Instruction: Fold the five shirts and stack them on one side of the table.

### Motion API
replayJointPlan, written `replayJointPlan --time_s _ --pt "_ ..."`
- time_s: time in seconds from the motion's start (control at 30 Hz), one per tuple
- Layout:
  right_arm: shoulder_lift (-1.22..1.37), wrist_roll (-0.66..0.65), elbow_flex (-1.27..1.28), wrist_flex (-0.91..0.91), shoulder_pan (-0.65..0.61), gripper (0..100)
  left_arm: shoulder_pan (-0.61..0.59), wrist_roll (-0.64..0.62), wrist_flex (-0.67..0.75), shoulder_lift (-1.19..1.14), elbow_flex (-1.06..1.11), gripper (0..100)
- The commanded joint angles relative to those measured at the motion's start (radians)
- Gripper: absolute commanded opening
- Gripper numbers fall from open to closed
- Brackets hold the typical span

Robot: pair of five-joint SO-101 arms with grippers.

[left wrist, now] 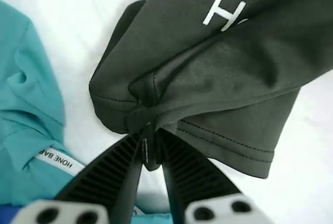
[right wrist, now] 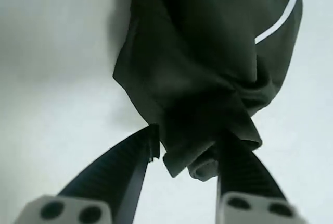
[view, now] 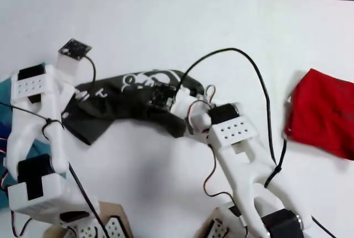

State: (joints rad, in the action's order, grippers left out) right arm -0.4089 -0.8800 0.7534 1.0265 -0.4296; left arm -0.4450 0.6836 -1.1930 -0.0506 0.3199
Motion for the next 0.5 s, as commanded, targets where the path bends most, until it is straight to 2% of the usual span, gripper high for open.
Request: replayJointPlan --time_s 0.0,0.1,0.37,0.47 --pt "-0.027 0.018 -0.041 0.016 -0.038 18.0 0.005 -0.002 0.003 0.006 -0.039 2" --pt "-0.027 0.075 -0.018 0.013 -0.059 18.0 0.003 -0.002 0.003 0.009 -0.039 2" --pt "-0.025 0.526 -0.003 0.002 -0.051 18.0 0.005 -0.003 0.009 0.009 -0.041 2" --pt "-0.025 0.580 -0.003 -0.038 -0.045 18.2 0.005 -0.003 0.009 0.009 -0.041 2"
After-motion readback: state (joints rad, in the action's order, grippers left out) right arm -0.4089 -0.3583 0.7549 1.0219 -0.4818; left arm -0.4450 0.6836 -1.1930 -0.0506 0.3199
